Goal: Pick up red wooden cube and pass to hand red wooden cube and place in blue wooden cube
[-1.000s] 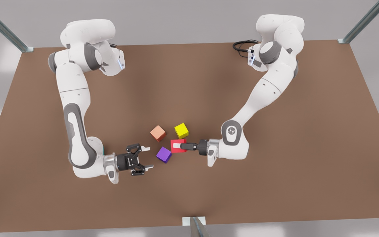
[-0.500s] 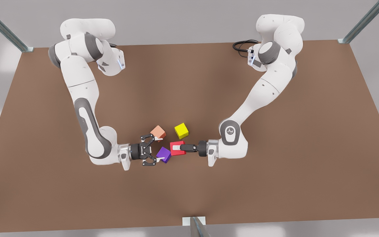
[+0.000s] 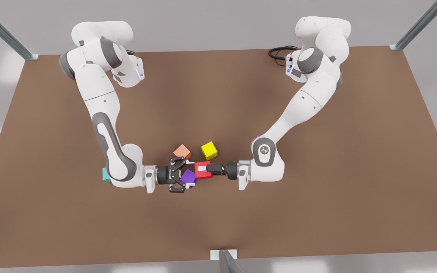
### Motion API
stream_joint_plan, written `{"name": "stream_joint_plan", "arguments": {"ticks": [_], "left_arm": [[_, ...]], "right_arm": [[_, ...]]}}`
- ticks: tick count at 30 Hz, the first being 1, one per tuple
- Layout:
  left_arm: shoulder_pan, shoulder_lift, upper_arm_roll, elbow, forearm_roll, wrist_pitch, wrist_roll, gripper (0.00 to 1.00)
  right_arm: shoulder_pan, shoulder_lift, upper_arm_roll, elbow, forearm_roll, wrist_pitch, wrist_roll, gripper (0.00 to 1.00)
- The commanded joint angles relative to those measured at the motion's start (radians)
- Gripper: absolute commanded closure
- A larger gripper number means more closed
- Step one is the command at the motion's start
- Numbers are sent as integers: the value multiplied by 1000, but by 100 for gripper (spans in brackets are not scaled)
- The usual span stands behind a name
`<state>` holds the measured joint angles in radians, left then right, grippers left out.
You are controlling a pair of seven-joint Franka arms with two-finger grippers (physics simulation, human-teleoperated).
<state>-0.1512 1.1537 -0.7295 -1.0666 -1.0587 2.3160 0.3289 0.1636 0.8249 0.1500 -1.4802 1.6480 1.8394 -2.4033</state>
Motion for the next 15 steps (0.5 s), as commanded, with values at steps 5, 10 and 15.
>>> {"name": "stream_joint_plan", "arguments": {"ticks": [5,10,15], "left_arm": [[1,1,-1,0,-23,-9,130,48],[1,1,-1,0,-23,-9,130,48],[2,3,1,0,-23,-9,131,48]], "right_arm": [[1,-3,3,-2,10,17,-198,0],[1,-3,10,-3,12,17,-198,0],[1,-4,19,-9,12,15,-198,0]]}}
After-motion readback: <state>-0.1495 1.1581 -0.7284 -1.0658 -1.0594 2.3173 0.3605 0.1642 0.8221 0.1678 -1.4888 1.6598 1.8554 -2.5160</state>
